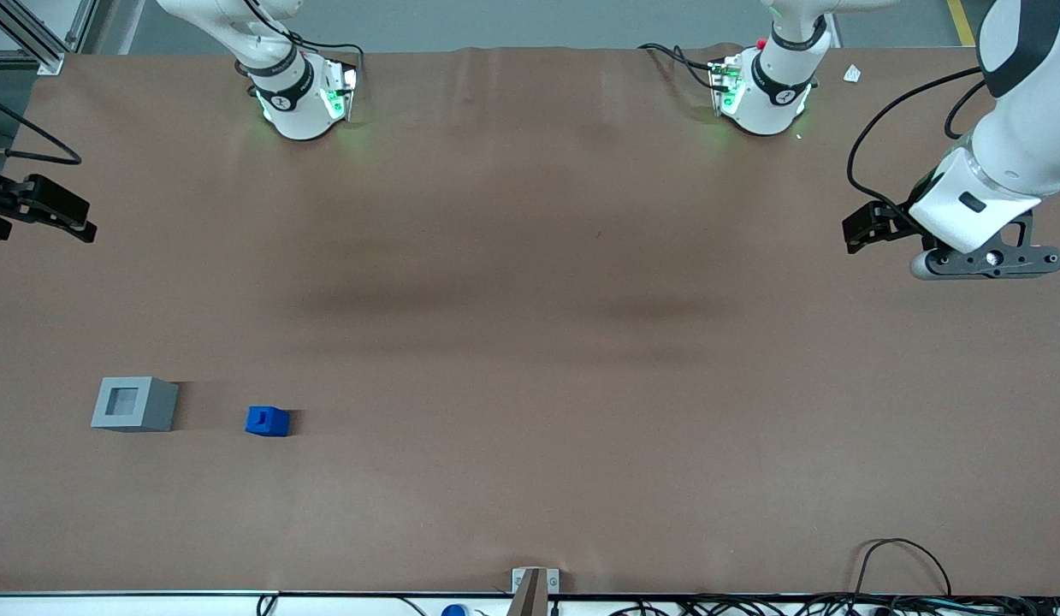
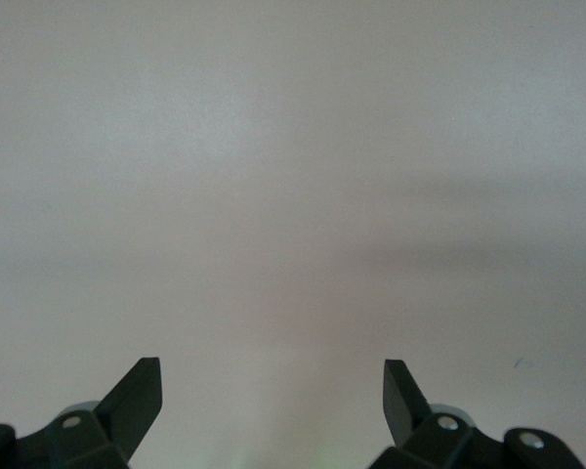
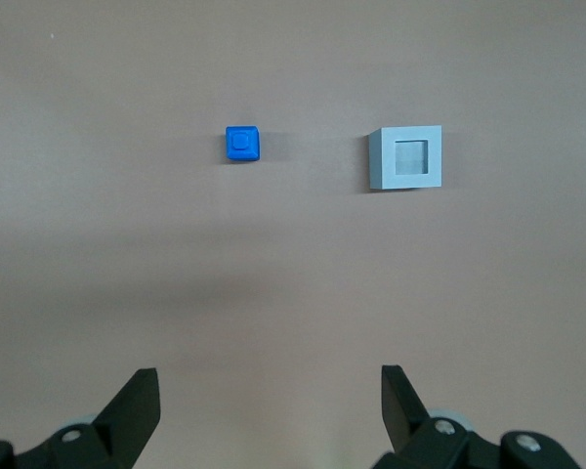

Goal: Insert blue part into gray base with right arm
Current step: 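Move the open right gripper over the blue cube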

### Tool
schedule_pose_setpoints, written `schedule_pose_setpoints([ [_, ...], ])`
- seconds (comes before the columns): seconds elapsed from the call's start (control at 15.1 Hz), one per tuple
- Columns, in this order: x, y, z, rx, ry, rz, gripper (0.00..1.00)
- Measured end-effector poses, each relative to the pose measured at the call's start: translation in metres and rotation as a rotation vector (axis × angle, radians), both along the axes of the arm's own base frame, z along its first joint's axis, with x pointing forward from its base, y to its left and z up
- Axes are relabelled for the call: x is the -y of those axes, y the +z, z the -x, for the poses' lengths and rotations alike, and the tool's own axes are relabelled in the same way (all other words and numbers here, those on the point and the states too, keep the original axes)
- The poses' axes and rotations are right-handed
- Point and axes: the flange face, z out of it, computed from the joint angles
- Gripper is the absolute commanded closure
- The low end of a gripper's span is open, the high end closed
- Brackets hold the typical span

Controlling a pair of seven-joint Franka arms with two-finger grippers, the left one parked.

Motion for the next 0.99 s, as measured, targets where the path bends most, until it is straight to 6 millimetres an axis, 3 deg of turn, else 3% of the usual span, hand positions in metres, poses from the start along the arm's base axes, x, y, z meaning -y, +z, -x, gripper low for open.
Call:
schedule_pose_setpoints([
  [0.6,-0.005,-0.003,-0.003,0.013,0.005,-0.015,0.00],
  [0.99,-0.025,-0.046,-0.027,-0.032,-0.009,-0.032,0.00],
])
